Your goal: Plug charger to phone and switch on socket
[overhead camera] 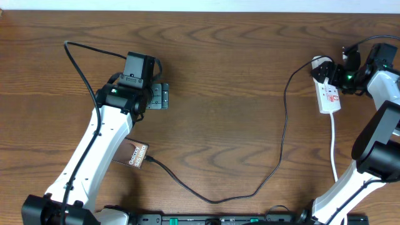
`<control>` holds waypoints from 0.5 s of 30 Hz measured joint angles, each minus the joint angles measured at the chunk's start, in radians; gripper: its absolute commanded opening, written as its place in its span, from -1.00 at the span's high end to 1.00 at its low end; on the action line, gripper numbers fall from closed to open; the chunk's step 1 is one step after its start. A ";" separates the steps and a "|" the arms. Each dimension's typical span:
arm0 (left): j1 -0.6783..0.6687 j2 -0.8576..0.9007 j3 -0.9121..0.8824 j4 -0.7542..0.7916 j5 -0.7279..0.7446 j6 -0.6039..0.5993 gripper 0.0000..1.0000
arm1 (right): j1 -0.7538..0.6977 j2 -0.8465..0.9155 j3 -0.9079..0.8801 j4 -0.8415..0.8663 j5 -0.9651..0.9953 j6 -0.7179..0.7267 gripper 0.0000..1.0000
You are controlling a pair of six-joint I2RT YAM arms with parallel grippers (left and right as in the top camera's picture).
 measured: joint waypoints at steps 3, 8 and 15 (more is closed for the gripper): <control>0.000 0.000 0.000 0.000 0.000 0.000 -0.75 | 0.002 0.001 0.004 -0.011 0.002 0.002 -0.93; 0.000 0.000 0.000 0.000 0.000 0.000 -0.75 | 0.002 0.001 0.006 -0.023 0.001 0.002 -0.92; 0.000 0.000 0.000 0.000 0.000 0.000 -0.75 | 0.002 0.001 0.013 -0.034 0.010 0.049 -0.98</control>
